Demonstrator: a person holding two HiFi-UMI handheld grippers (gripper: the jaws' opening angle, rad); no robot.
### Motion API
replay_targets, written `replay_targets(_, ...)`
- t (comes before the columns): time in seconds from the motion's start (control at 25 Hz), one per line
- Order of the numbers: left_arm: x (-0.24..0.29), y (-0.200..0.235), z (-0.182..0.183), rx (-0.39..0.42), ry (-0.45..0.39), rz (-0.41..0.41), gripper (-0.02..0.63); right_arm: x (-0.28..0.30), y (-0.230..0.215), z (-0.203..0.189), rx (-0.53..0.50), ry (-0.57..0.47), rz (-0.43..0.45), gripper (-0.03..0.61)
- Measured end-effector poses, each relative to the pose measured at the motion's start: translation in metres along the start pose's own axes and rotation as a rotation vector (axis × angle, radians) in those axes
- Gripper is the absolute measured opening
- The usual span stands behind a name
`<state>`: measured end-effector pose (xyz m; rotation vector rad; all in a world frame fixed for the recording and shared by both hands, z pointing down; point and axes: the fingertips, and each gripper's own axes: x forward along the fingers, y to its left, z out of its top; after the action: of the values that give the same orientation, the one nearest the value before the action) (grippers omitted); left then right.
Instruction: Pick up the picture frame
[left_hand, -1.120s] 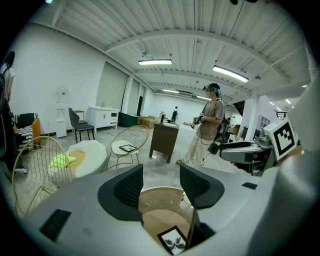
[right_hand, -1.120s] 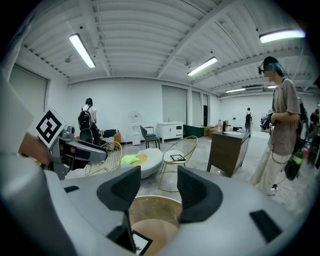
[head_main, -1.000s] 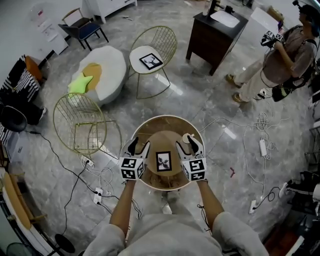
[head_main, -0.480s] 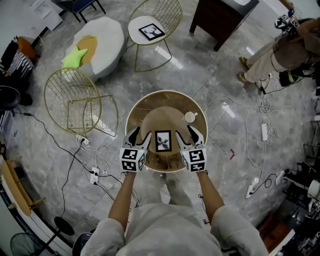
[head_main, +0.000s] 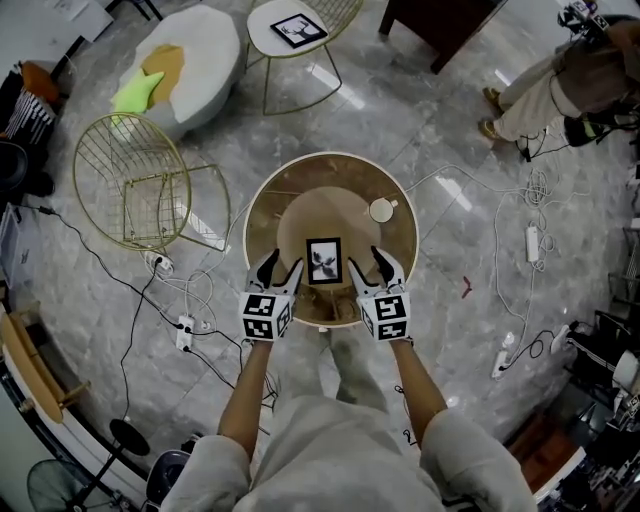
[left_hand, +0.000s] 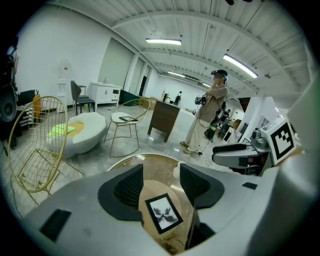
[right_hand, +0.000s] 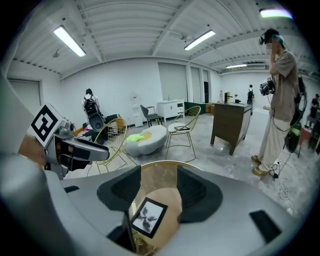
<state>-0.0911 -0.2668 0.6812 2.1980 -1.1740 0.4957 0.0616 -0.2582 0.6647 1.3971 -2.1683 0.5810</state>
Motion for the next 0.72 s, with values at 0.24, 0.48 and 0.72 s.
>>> replay_targets(0.24,0.004,-0.002,-0.031,-0.025,0.034,0.001,0.212,0.004,0.007,-0.029,0.015,0.035,0.021,0.228)
replay_targets(0.48,0.012,-0.005,-0.061,-0.047,0.080,-0.001,0.212,0.008,0.010,-0.055,0.027,0.083,0.043,0.227)
replay_targets(0.72,0.024,-0.007,-0.080,-0.061,0.107,-0.008,0.212,0.017,0.012,-0.077,0.045,0.117,0.059,0.224)
